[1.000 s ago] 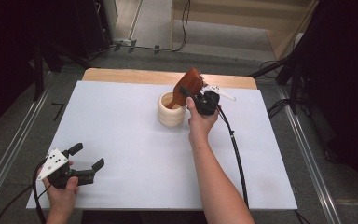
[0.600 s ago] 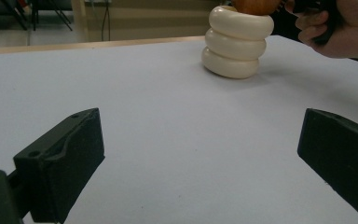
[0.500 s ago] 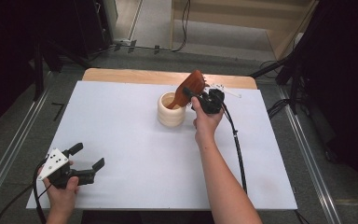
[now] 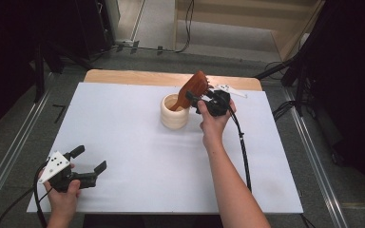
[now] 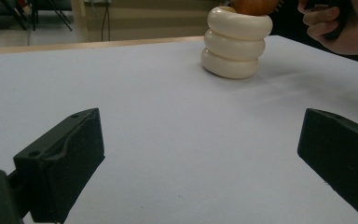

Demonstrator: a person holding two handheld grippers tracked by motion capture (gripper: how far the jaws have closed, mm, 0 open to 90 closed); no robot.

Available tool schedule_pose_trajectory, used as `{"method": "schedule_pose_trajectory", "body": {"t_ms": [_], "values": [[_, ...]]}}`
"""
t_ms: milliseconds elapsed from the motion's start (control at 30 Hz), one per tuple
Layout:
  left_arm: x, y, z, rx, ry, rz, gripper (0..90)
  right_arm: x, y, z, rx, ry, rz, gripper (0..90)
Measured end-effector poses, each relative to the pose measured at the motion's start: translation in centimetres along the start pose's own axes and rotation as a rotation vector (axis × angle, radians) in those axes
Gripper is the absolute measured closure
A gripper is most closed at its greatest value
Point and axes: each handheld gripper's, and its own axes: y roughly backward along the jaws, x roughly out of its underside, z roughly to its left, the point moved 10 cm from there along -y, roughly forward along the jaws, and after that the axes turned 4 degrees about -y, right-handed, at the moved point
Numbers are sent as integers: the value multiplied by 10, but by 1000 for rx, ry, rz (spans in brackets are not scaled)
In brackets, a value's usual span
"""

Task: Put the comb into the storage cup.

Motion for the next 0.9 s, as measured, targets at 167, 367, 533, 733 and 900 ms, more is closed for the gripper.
{"method": "schedule_pose_trajectory", "body": {"t_ms": [167,367,533,733,900], "values": [[0,0,0,1,-1,-1,4,0,3,4,-4,64,22,0],[0,0,0,2,-2,0,4,-1,8,7,6,97,31,0],[0,0,-1,2,-3,0,4,-3,14,10,14,122,34,0],[0,0,-1,2,-3,1,4,-5,23,20,-1,153,42,0],[0,0,-1,2,-4,1,4,-3,31,20,20,185,52,0]]}}
